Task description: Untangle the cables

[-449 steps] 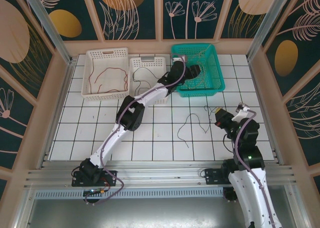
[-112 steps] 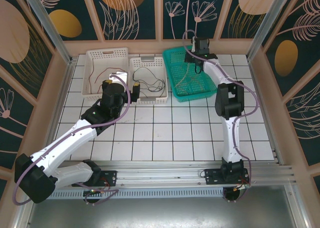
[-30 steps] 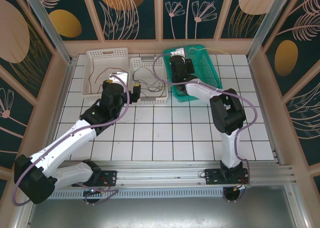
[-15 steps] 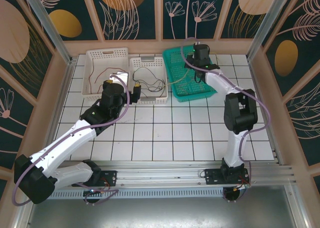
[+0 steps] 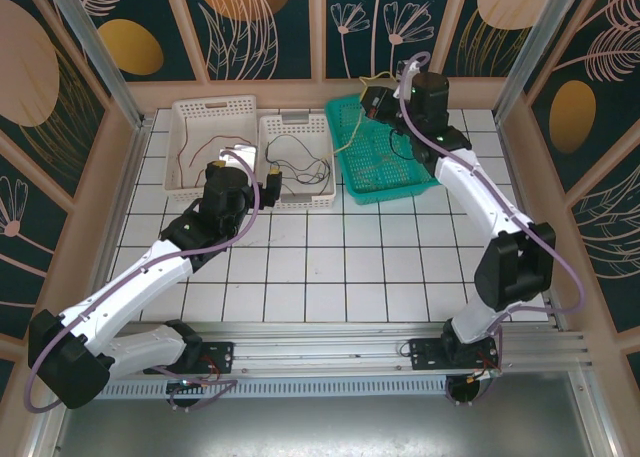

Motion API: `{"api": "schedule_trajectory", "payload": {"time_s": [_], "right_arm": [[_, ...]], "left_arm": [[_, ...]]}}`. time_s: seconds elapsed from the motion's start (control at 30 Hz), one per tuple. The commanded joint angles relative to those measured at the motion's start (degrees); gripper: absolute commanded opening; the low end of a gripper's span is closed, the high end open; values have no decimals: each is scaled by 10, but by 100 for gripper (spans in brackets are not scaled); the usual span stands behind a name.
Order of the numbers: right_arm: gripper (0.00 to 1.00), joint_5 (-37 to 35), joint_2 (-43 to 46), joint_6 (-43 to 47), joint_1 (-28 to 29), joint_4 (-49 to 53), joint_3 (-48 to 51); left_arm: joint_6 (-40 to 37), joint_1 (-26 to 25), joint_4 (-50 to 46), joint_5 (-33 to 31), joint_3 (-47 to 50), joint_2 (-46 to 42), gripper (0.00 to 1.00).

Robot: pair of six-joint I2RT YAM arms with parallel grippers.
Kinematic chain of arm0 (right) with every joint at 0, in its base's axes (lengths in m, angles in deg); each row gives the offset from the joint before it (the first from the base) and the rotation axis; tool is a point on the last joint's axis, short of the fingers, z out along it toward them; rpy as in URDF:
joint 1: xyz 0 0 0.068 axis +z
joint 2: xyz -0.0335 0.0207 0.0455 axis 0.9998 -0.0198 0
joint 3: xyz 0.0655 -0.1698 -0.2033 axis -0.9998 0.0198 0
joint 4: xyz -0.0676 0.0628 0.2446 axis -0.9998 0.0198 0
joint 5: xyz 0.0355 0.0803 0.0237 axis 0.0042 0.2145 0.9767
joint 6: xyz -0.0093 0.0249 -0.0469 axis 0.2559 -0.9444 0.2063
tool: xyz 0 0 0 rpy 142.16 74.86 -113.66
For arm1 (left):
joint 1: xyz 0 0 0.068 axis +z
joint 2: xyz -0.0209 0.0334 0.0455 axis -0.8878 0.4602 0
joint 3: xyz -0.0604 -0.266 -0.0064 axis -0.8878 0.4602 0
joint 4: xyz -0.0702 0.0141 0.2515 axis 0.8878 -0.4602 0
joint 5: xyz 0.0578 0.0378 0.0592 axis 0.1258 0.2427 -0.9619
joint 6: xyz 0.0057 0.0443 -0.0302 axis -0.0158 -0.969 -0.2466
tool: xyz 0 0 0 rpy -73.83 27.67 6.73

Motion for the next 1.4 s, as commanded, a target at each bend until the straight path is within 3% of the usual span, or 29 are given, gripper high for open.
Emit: {"api": "schedule_trajectory", "payload": {"time_s": [0.0, 0.27, 0.77, 1.03, 1.37], "right_arm": [[0, 50, 10, -52, 3, -46, 43], [0, 191, -72, -241, -14, -265, 162], [0, 200, -243, -295, -129, -274, 149], [0, 100, -266, -201, -136, -136, 73], [0, -45, -326, -121, -100, 11, -61]], "left_arm": [[2, 2, -3, 1, -18, 0, 99], [2, 2, -4, 0, -18, 3, 99], [2, 2, -8, 3, -21, 11, 98], [2, 2, -9, 2, -22, 19, 98], [0, 2, -15, 7, -21, 35, 99]]}}
